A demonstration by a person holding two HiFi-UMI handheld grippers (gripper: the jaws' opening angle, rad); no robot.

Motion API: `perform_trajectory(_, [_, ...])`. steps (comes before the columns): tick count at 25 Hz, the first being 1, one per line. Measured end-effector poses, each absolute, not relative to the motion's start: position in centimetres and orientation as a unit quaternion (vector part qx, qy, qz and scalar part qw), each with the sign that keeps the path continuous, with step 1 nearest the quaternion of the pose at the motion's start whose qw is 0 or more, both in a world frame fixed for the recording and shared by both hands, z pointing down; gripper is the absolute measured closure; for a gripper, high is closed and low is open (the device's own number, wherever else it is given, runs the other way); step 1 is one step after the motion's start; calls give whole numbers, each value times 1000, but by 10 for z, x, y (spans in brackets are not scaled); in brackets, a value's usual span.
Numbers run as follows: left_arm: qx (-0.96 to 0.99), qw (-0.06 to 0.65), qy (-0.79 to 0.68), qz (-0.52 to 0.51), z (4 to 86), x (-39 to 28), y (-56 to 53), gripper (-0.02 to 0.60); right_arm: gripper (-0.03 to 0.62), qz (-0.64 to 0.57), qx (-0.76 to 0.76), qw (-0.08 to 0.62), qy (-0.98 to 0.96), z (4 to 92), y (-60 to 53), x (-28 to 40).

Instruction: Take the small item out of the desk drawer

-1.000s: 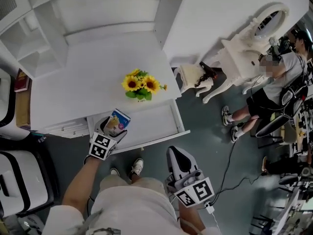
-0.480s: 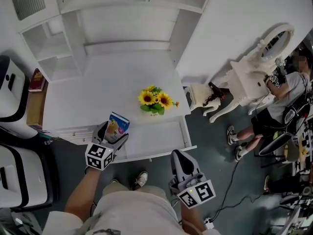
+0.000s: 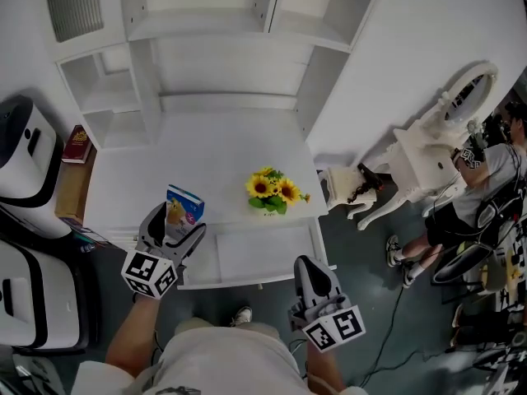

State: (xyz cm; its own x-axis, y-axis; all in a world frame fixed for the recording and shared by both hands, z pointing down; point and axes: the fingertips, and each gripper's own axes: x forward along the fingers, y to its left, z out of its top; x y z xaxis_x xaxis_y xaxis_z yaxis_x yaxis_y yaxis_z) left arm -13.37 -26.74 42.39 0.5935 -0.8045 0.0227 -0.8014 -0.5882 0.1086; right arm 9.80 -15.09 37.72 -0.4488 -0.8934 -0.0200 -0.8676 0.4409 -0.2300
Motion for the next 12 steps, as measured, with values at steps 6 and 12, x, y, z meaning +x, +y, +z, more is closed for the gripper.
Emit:
perform_trajectory(6, [878, 28, -474, -60, 370, -167, -262, 150, 583, -87, -520, 68, 847, 371, -165, 97])
perform_trajectory(12, [869, 9, -486, -91, 329, -190, -252, 150, 583, -81, -521, 71, 847, 362, -180, 95])
